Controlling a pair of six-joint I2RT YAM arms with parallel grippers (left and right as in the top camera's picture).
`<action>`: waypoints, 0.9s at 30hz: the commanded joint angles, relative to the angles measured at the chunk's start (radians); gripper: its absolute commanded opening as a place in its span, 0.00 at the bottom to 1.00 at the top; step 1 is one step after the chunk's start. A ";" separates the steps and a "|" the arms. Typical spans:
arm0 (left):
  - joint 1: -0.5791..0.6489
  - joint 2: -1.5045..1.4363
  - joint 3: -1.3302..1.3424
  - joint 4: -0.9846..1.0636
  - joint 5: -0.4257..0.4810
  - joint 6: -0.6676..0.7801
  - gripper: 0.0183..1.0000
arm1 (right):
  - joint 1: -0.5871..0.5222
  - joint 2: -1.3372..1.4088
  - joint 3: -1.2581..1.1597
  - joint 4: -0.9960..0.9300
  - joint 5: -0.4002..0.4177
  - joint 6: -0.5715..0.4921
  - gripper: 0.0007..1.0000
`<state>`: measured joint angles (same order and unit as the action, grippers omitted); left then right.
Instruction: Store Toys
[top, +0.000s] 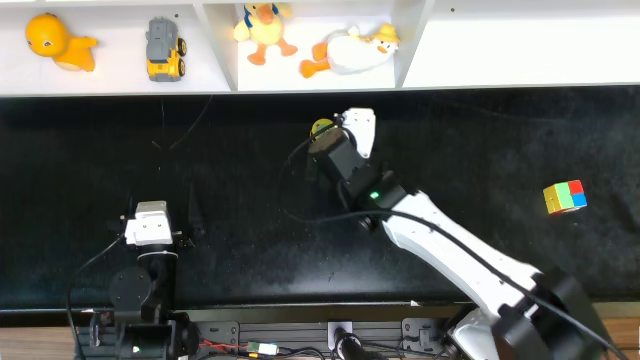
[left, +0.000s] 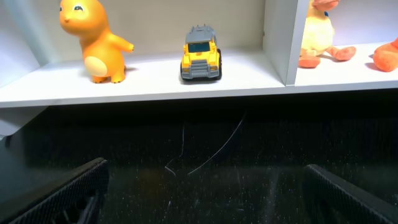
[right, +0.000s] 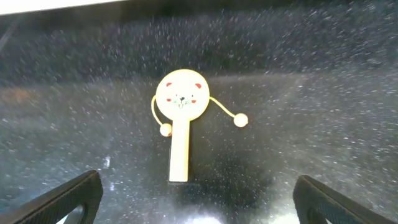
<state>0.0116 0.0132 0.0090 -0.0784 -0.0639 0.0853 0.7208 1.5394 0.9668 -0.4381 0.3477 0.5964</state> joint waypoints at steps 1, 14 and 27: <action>-0.006 -0.010 -0.001 -0.003 0.006 0.019 1.00 | -0.013 0.057 0.058 0.002 -0.053 -0.063 0.99; -0.006 -0.010 -0.001 -0.003 0.006 0.019 1.00 | -0.022 0.237 0.214 -0.086 -0.148 -0.137 1.00; -0.006 -0.010 -0.001 -0.003 0.006 0.019 1.00 | -0.023 0.239 0.214 -0.164 -0.137 -0.135 1.00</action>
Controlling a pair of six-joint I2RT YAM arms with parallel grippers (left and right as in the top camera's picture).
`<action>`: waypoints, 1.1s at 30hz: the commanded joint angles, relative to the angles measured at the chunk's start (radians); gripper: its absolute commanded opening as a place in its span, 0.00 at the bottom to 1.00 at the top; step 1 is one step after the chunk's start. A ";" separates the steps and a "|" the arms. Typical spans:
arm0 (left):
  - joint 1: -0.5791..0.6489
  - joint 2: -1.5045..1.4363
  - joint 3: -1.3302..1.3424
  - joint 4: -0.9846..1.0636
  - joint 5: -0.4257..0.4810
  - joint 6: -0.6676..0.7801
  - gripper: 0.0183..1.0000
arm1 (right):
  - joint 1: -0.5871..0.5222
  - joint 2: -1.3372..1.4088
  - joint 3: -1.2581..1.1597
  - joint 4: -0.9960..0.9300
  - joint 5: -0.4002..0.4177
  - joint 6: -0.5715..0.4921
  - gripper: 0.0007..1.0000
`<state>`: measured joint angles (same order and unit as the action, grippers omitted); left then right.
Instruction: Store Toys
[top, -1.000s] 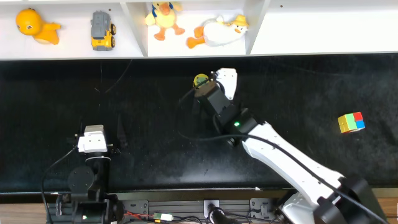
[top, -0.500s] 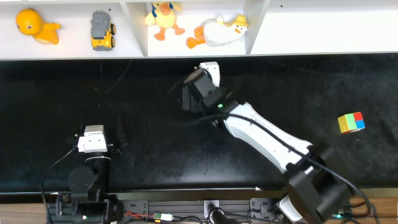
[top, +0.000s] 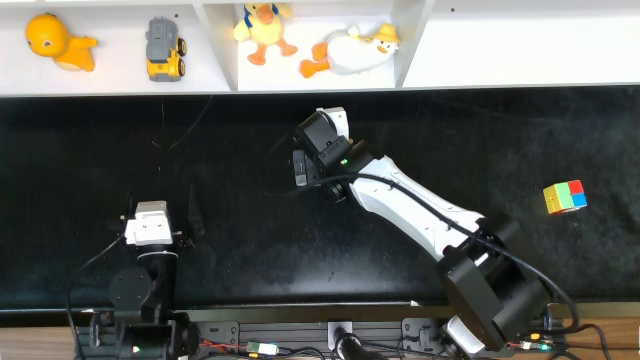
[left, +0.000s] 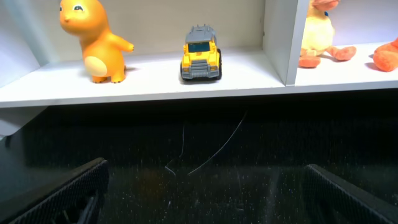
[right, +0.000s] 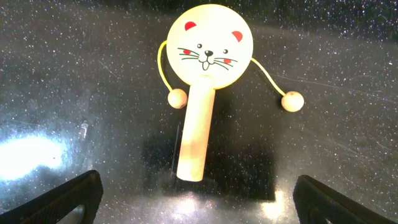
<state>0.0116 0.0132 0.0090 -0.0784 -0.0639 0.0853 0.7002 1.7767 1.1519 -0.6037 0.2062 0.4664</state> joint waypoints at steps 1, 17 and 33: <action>-0.006 -0.010 -0.001 -0.003 0.006 0.019 1.00 | -0.003 0.002 0.029 0.002 0.004 -0.013 1.00; -0.006 -0.010 -0.001 -0.003 0.006 0.019 1.00 | -0.023 0.077 0.029 0.045 0.000 -0.037 0.99; -0.006 -0.011 -0.001 -0.003 0.006 0.019 1.00 | -0.023 0.084 0.029 0.066 -0.009 -0.055 0.44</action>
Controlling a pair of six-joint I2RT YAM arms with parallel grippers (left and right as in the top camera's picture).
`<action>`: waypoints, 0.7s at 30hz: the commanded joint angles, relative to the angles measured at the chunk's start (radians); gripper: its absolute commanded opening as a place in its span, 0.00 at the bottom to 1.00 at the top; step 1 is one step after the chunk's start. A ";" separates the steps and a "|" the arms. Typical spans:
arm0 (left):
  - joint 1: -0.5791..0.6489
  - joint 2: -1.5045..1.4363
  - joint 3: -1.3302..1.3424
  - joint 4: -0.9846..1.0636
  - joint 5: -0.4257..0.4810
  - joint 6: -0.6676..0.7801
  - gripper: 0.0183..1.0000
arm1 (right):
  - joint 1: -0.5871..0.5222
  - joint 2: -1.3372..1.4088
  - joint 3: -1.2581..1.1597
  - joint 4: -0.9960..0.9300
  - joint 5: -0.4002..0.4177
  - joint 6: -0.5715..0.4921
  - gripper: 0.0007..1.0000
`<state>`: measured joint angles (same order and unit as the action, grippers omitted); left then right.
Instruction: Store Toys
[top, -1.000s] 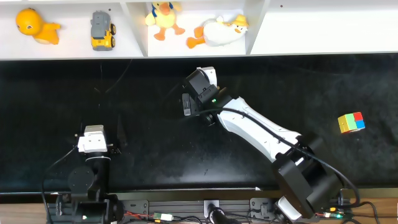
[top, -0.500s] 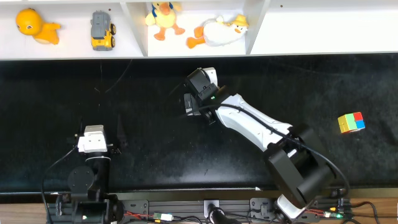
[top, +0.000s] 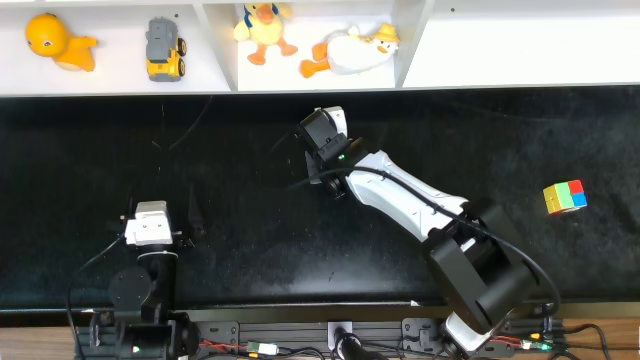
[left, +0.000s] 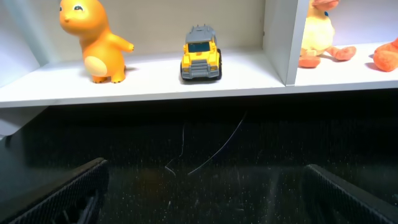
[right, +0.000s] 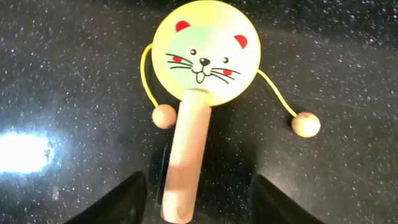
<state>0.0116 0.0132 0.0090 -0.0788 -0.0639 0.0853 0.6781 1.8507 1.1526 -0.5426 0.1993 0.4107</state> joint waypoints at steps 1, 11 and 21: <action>-0.006 -0.011 -0.001 -0.003 0.006 0.019 1.00 | 0.000 0.010 0.029 0.005 -0.006 0.001 0.39; -0.006 -0.010 -0.001 -0.003 0.006 0.019 1.00 | 0.001 0.010 0.028 0.005 -0.016 0.012 0.09; -0.006 -0.010 -0.001 -0.003 0.006 0.019 1.00 | 0.002 -0.010 0.028 -0.019 -0.026 0.015 0.04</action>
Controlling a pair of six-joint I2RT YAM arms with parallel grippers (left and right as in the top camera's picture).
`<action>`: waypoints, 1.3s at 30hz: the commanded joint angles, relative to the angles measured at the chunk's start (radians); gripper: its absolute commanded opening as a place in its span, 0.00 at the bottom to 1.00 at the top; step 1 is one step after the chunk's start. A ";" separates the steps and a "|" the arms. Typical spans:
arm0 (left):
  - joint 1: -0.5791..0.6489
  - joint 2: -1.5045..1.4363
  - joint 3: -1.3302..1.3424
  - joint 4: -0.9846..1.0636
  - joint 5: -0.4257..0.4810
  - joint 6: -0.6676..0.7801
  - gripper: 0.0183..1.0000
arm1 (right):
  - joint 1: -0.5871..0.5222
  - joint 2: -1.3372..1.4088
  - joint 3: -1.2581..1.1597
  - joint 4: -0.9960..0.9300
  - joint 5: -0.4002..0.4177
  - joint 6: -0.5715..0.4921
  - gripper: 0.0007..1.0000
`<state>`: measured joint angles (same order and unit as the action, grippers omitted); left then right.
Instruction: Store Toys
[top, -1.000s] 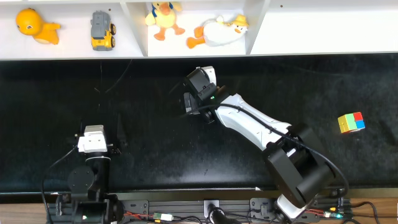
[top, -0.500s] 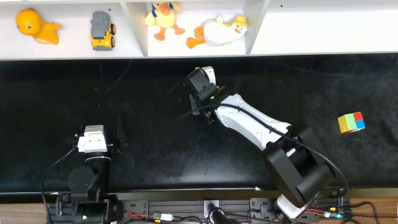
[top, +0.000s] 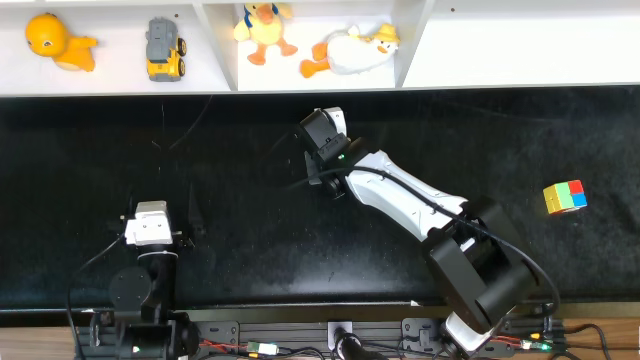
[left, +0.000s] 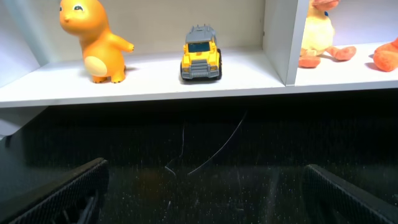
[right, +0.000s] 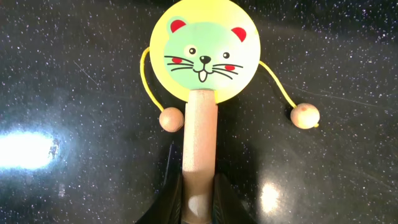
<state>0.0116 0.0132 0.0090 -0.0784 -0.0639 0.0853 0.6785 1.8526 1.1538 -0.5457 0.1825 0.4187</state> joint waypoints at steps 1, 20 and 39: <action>-0.006 -0.011 -0.001 -0.003 0.006 0.019 1.00 | 0.002 -0.024 0.027 -0.028 -0.006 0.007 0.04; -0.006 -0.011 -0.001 -0.003 0.006 0.019 1.00 | -0.055 -0.614 -0.327 -0.138 0.109 -0.002 0.04; -0.006 -0.010 -0.001 -0.003 0.006 0.019 1.00 | -0.450 -0.925 -0.421 -0.109 0.099 -0.360 0.04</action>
<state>0.0116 0.0132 0.0090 -0.0788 -0.0639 0.0853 0.2634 0.9379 0.7353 -0.6735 0.2771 0.1493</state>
